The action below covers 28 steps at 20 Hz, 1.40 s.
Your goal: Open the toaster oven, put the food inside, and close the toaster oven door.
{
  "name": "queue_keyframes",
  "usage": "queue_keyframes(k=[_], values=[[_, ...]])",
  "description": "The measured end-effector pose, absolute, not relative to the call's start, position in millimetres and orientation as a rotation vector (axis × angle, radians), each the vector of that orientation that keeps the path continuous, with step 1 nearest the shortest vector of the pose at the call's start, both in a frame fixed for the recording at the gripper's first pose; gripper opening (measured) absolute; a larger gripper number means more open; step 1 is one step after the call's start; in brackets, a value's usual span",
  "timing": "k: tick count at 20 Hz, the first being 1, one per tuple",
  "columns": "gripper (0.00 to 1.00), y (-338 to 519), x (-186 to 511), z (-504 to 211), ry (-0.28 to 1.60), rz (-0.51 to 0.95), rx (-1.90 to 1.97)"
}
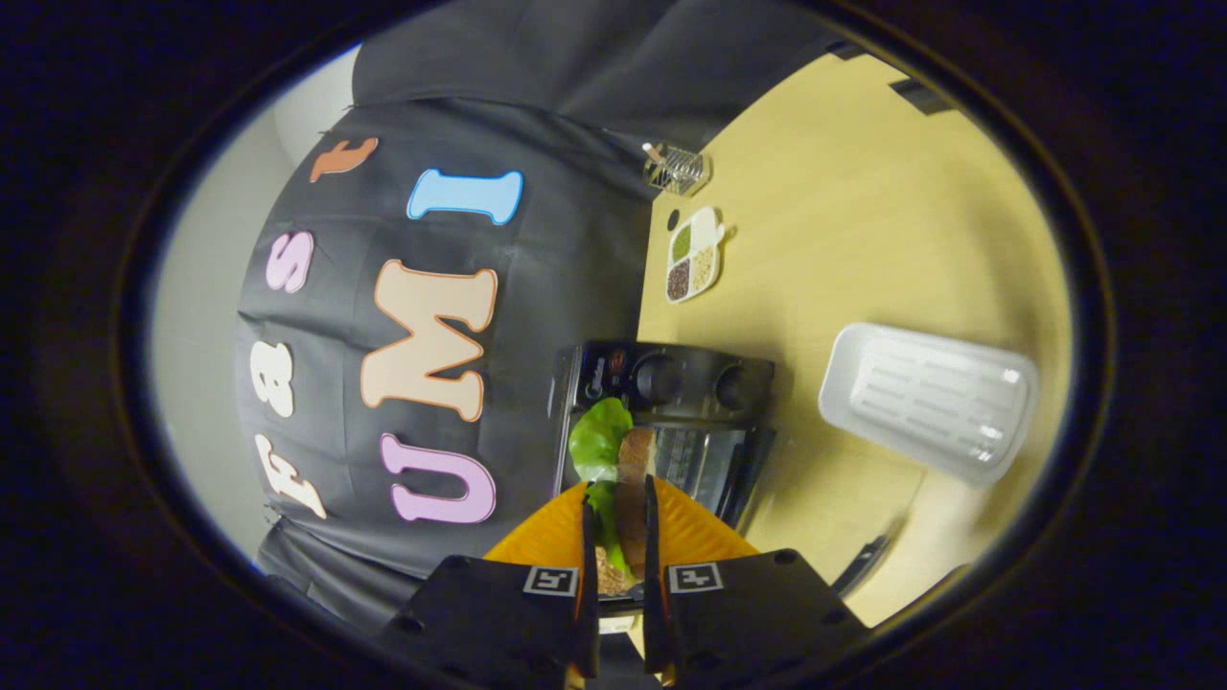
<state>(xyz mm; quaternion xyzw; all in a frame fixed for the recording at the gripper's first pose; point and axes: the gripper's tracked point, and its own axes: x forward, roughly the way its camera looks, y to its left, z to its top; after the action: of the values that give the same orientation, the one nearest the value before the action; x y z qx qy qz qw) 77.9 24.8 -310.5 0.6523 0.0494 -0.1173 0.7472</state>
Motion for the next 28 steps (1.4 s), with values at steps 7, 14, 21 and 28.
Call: queue_keyframes(k=[7,14,21,28], values=[[0.20,76,138,-349,0.133,-0.258,1.393],[0.20,76,166,-366,0.098,-0.282,1.319],[0.28,77,176,-384,0.160,-0.328,1.157],[0.65,66,161,-393,0.302,-0.411,0.842]])
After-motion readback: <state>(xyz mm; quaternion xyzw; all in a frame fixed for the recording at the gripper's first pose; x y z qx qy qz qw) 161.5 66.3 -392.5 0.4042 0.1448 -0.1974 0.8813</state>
